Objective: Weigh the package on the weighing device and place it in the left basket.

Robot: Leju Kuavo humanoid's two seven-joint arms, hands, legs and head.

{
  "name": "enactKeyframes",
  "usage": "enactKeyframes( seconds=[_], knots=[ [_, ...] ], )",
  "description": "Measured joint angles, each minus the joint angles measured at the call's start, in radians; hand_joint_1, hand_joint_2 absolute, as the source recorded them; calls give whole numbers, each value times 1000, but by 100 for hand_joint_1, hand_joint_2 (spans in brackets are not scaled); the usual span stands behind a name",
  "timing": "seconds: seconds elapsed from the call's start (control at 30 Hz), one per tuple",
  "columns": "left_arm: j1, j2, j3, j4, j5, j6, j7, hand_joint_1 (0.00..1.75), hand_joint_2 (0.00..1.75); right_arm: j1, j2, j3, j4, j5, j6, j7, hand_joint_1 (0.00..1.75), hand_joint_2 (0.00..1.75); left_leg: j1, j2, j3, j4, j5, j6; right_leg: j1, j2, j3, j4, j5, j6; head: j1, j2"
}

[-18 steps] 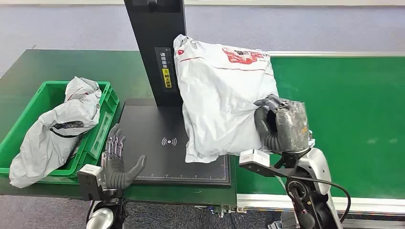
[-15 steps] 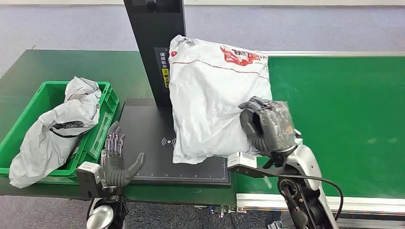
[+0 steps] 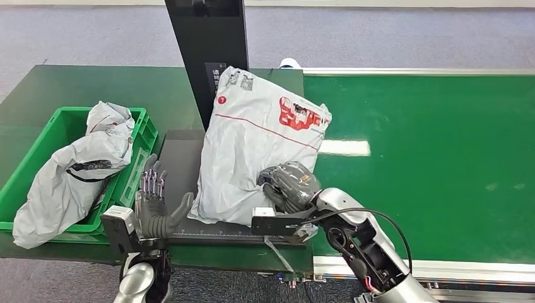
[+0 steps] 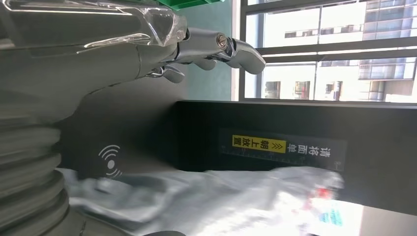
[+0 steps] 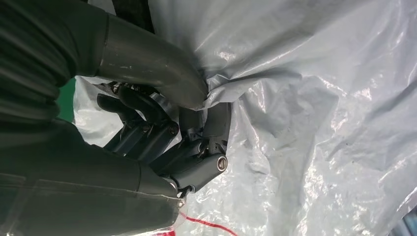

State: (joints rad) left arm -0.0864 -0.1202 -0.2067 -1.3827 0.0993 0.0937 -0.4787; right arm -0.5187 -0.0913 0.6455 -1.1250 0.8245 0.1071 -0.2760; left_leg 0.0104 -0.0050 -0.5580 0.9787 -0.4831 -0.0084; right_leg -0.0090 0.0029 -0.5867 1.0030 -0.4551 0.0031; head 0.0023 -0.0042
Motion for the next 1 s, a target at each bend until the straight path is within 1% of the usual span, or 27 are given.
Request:
enactKeyframes(
  seconds=[0.17, 0.27, 0.4, 0.5, 0.7, 0.73, 0.77, 0.83, 0.87, 0.93, 1.0],
  knots=[
    [-2, 0, 0, 3, 0, 3, 3, 0, 175, -15, 0, 26, 68, -21, 41, -6, 175, 175, 0, 0, 0, 0, 0, 0, 0, 0, 0, 0, 0, 0, 0, 0],
    [-5, 0, 0, 5, 3, 10, 5, 0, 175, -27, 0, 44, 97, -48, 112, -30, 175, 175, 0, 0, 0, 0, 0, 0, 0, 0, 0, 0, 0, 0, 0, 0],
    [-19, -1, -3, 13, 10, 12, 12, 0, 175, -42, 0, 74, 130, -135, 221, -113, 175, 175, 0, 0, 0, 0, 0, 0, 0, 0, 0, 0, 0, 0, 0, 0],
    [-30, -1, -4, 16, 15, 13, 14, 0, 175, -47, -3, 93, 137, -205, 276, -159, 175, 175, 0, 0, 1, 0, 0, 0, 0, 0, 0, 0, 0, 0, 0, 0],
    [-41, -2, -6, 16, 23, 31, 6, 0, 175, -40, -25, 109, 99, -384, 392, -267, 175, 175, 0, 1, 1, 0, 0, 0, 0, 0, 0, 0, 0, 0, 0, 0],
    [-43, -3, -6, 16, 23, 35, 2, 0, 175, -38, -29, 112, 85, -404, 402, -278, 165, 175, 0, 1, 1, 0, 0, 0, 0, 0, 0, 0, 0, 0, 0, 0],
    [-44, -3, -6, 16, 23, 39, -1, 0, 175, -37, -32, 114, 72, -415, 401, -280, 125, 175, 0, 1, 1, 0, 0, 0, 0, 0, 0, 0, 0, 0, 0, 0],
    [-44, -4, -6, 16, 23, 43, -5, 0, 175, -37, -35, 115, 55, -402, 353, -255, 42, 175, 0, 1, 1, 0, 0, 0, 0, 0, 0, 0, 0, 0, 0, 0],
    [-43, -4, -6, 15, 23, 45, -7, 0, 175, -37, -35, 113, 50, -385, 308, -234, 8, 175, 0, 1, 1, 0, 0, 0, 0, 0, 0, 0, 0, 0, 0, 0],
    [-37, -4, -6, 12, 23, 47, -10, 0, 175, -37, -35, 105, 48, -352, 217, -195, 2, 175, 0, 0, 1, 0, 0, 0, 0, 0, 0, 0, 0, 0, 0, 0],
    [-27, -4, -5, 7, 19, 47, -13, 0, 175, -37, -34, 95, 48, -335, 160, -178, 2, 175, 0, 0, 1, 0, 0, 0, 0, 0, 1, 0, 0, 0, 0, 0]
  ],
)
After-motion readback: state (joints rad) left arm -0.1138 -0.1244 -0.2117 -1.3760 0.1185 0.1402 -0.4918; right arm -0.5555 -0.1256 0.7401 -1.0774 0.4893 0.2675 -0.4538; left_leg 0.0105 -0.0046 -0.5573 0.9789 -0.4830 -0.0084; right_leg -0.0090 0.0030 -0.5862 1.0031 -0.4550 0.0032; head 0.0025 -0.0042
